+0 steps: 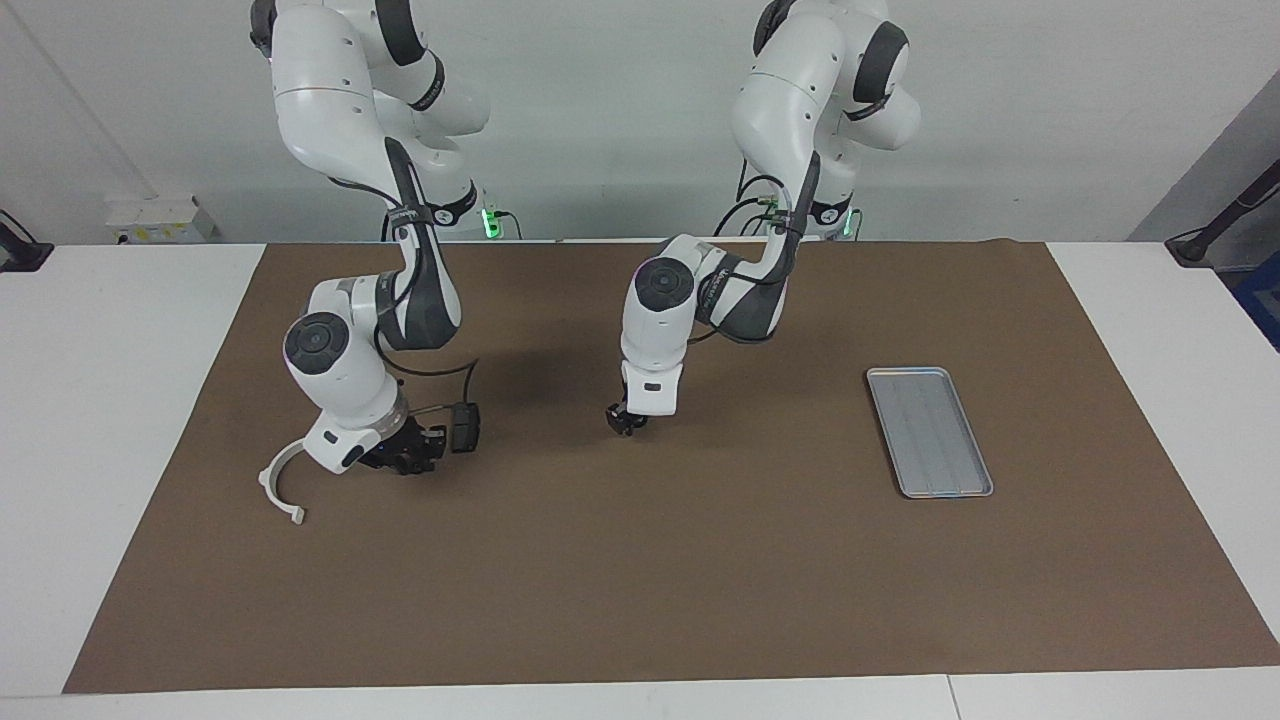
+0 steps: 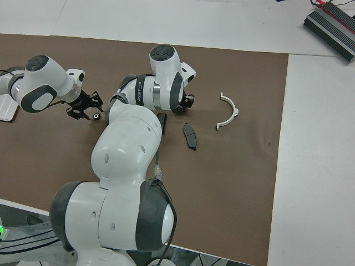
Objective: Pick bearing gear from pile to tray
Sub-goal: 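Grasp the bearing at the table center with the left gripper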
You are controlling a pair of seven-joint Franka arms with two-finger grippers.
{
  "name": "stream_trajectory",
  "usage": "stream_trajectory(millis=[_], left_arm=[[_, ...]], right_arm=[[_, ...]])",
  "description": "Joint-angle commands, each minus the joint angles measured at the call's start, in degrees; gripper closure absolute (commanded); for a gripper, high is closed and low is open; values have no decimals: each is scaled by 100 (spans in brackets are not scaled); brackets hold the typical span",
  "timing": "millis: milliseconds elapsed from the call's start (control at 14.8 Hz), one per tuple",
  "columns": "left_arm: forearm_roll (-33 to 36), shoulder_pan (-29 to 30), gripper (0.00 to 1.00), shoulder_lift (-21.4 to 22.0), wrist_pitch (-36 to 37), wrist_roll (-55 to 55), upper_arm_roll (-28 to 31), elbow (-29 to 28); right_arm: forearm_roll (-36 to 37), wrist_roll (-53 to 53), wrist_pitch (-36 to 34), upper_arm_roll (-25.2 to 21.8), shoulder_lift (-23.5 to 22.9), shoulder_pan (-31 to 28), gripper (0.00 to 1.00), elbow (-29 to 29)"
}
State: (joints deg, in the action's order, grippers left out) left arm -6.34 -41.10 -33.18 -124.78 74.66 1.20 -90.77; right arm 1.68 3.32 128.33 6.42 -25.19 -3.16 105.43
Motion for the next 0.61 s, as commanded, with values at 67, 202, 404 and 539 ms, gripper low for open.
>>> stream_trajectory(millis=[67,202,404,539], left_arm=[[54,-100,45,-4,-143,111,91,-98],[54,-126,52,-4,-152,119,91,-134],[54,-188,80,5,-152,128,100,-195],[54,-196,97,13,-109,181,100,-195]], right_arm=[[52,160,131,79,49,-114,92,66],[61,169,131,70,49,-114,94,4],[113,169,122,70,49,-114,94,-207],[140,169,122,70,40,-123,94,-321]])
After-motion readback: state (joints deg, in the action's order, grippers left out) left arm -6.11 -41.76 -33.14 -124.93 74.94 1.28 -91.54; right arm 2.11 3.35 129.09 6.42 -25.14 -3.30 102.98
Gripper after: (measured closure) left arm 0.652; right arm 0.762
